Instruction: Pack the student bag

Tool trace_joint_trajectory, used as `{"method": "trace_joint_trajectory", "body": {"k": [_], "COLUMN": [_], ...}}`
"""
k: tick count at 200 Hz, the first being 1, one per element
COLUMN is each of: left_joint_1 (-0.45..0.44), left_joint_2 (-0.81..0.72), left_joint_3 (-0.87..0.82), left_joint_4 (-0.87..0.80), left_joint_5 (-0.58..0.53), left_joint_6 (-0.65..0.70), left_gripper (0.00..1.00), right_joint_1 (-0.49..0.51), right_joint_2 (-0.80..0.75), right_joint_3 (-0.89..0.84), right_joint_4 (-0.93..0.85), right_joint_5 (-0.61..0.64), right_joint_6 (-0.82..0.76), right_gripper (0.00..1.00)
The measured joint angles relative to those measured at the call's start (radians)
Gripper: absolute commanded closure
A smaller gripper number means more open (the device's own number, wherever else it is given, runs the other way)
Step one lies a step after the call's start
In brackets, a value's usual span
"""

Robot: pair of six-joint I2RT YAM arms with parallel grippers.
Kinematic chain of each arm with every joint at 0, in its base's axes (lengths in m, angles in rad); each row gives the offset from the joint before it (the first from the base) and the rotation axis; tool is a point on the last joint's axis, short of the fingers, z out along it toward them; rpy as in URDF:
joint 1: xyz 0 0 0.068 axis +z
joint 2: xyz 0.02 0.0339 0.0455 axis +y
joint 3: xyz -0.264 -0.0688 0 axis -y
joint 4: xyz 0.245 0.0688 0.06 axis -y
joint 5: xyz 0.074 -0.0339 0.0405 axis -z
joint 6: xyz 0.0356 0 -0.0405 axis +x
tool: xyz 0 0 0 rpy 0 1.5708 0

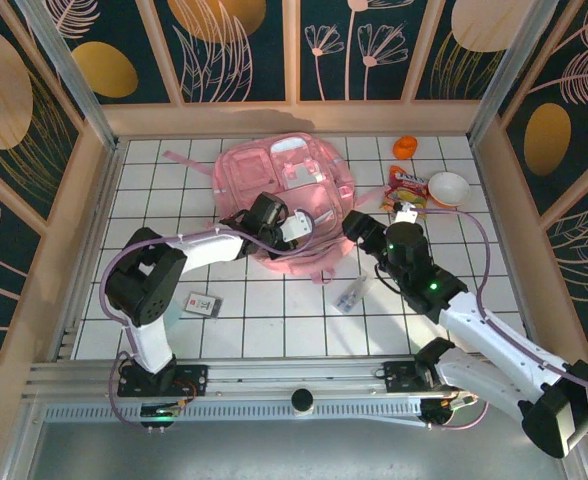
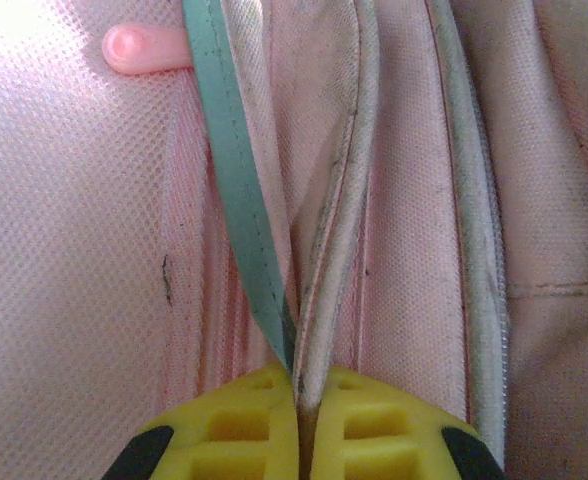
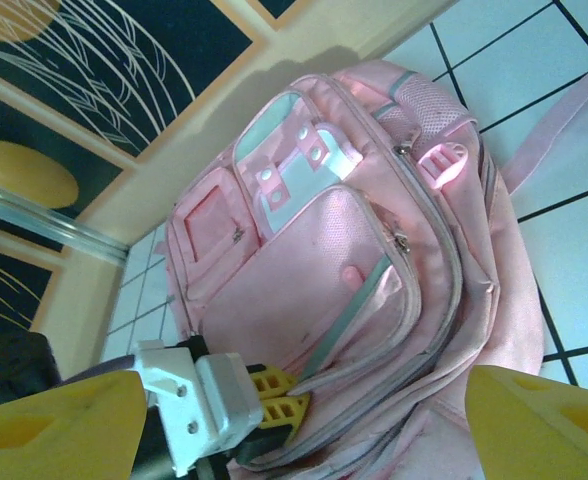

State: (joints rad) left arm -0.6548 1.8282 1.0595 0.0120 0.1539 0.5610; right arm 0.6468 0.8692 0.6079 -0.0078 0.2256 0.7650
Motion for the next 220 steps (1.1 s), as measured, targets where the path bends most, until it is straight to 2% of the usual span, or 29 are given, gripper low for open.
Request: {"method": "trace_joint_trajectory", "body": {"k": [25, 31, 50, 72, 109, 150, 189, 220], "left_joint_1": [0.000, 0.002, 0.026, 0.093, 0.275, 0.503, 0.531, 0.531], "left_joint_2": [-0.024, -0.035, -0.095, -0.207, -0.397, -0.487, -0.507, -0.541], "left_joint_3": [-0.005, -0.006, -0.005, -0.004, -0.037, -0.255, -0.377, -0.386], "left_joint_4": [0.003, 0.002, 0.000, 0.011, 0.101, 0.227, 0.254, 0.304], "left_joint_5": [-0.008, -0.007, 0.016, 0.060, 0.103, 0.190, 0.237, 0.256], "left_joint_6": [-0.028, -0.044, -0.110, -0.222, -0.469, -0.755, -0.909, -0.949], "left_gripper": [0.54, 0.49, 0.38, 0.29, 0.27, 0.27, 0.27, 0.28], "right_joint_1": [0.000, 0.000, 0.000, 0.000, 0.032, 0.160, 0.187, 0.185], "right_joint_2": [0.005, 0.005, 0.006, 0.032, 0.219, 0.533, 0.704, 0.761], "right_joint_3": [0.000, 0.000, 0.001, 0.035, 0.246, 0.422, 0.431, 0.428], "right_joint_4": [0.004, 0.005, 0.016, 0.006, -0.116, -0.258, -0.299, -0.234], "right_joint_5": [-0.018, -0.027, -0.069, -0.139, -0.239, -0.279, -0.321, -0.316], "right_joint_6": [-0.070, -0.103, -0.233, -0.429, -0.763, -1.118, -1.390, -1.524], "right_gripper": [0.16, 0.16, 0.16, 0.17, 0.18, 0.16, 0.15, 0.14]}}
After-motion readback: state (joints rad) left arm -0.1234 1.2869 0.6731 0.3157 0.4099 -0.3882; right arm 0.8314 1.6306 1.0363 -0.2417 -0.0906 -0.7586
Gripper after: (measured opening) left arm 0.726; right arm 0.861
